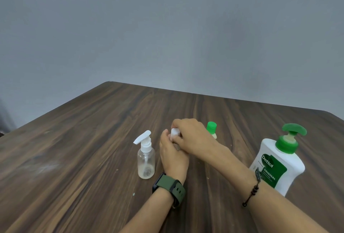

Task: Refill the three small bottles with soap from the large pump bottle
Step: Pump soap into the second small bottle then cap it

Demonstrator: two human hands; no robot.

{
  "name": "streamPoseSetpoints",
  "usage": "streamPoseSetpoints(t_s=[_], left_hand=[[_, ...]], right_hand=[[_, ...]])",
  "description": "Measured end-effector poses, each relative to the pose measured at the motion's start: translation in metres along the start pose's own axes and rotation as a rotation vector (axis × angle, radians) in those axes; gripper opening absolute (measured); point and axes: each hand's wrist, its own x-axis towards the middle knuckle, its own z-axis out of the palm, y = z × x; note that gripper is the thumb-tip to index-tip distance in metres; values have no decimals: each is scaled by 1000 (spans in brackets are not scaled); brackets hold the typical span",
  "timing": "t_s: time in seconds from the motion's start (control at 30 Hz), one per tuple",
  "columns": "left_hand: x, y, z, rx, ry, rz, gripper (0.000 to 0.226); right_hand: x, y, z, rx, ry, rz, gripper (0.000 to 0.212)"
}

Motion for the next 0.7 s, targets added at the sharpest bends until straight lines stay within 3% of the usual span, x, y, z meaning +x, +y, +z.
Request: streamPoseSetpoints(t_s=[0.13, 0.33, 0.43, 0.5, 0.7], left_hand=[[-3, 2, 1, 30, 2, 13, 14], [-16, 8, 5, 49, -132, 208, 24], [-17, 5, 6, 41, -153, 270, 13], [-18, 4, 7, 37, -156, 279, 5], [-22, 10, 7, -3, -267, 200, 13]], right_hand=[[-7, 4, -7, 25, 57, 36, 18], [-22, 11, -24, -60, 92, 81, 26], [-29, 17, -24, -111, 87, 44, 20], [-33, 21, -23, -129, 76, 17, 21], [-41, 28, -35, -84, -34, -218, 17]])
